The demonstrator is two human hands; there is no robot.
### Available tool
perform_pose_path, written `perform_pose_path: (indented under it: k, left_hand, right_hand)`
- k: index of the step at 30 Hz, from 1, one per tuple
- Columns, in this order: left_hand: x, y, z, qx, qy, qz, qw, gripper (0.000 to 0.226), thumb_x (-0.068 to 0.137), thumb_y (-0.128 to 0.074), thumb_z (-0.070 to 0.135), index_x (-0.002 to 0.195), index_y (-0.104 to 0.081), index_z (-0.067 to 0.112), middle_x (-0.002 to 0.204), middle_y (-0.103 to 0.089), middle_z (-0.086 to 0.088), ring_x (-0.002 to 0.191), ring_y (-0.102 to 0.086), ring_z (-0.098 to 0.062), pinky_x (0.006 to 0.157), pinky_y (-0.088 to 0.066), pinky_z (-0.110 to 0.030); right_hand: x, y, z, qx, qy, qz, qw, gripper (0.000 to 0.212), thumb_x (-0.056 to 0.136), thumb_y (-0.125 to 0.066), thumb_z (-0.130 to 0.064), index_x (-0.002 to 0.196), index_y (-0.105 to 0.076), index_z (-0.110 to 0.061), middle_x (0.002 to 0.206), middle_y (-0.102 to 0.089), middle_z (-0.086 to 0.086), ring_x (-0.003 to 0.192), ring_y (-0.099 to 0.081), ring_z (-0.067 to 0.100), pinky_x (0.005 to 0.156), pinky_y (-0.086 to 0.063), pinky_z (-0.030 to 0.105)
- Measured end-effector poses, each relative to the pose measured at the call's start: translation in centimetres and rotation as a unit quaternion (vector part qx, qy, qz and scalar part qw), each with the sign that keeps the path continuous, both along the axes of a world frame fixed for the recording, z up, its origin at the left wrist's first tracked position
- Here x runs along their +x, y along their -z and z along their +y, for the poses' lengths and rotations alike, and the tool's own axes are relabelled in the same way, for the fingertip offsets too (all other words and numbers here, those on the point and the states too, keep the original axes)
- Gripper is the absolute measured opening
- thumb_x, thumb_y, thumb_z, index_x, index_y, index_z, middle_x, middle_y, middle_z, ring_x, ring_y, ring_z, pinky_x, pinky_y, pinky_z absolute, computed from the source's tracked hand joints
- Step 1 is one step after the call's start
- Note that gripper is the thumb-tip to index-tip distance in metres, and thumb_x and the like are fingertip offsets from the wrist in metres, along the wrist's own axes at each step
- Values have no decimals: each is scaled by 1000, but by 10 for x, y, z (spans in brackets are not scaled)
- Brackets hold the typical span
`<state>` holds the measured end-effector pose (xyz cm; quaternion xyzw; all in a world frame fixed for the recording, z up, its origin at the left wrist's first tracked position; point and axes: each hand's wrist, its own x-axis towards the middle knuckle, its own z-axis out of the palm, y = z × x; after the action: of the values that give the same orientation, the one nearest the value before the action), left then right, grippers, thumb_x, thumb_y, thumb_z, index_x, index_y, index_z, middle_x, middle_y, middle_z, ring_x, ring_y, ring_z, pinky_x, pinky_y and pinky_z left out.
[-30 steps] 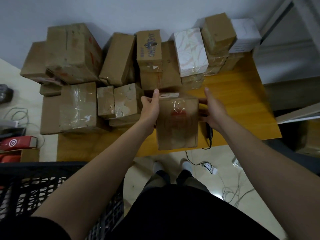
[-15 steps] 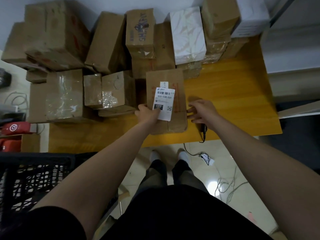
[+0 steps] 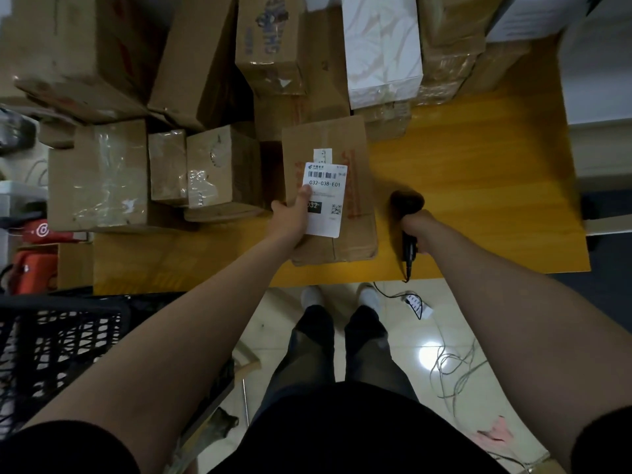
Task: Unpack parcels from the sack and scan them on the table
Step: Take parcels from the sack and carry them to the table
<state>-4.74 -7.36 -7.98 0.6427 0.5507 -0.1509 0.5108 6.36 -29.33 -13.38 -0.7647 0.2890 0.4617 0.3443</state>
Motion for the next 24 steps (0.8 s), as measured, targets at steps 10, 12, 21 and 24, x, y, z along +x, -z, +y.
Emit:
perform_pose_path:
  k: [10,12,21,24]
  left_hand:
    - [-3,-41,-27,-192,30,49,980,63,94,-41,78,125,-50,23,103,-58,-8,82,-61,-36,49,-58,-45]
    - [-3,-56,-34,-244,25,50,968,55,98,-43,72,109,-56,19,100,-59,-13,84,-63,-38,44,-58,-45]
    - [-14,-79,-16,-201,109,33,973,35,100,-55,50,120,-51,22,123,-54,-7,112,-58,-33,93,-53,-52]
    - [-15,-81,-7,-185,111,19,976,27,101,-55,46,115,-54,23,117,-56,-5,113,-59,-33,98,-53,-53]
  right_hand:
    - [20,-80,-5,38,-60,-176,982,15,89,-67,-12,104,-64,-10,79,-62,9,62,-59,23,59,-49,35]
    - [21,-112,0,47,-68,-201,976,7,87,-67,-16,91,-66,-11,71,-62,7,50,-58,23,48,-48,30]
    - [-19,-194,50,146,-152,-140,968,9,88,-66,-17,88,-63,-8,51,-58,5,40,-54,24,47,-51,36]
    - [-26,-198,56,136,-146,-144,969,10,89,-66,-18,86,-61,-9,49,-58,4,40,-55,24,47,-51,35]
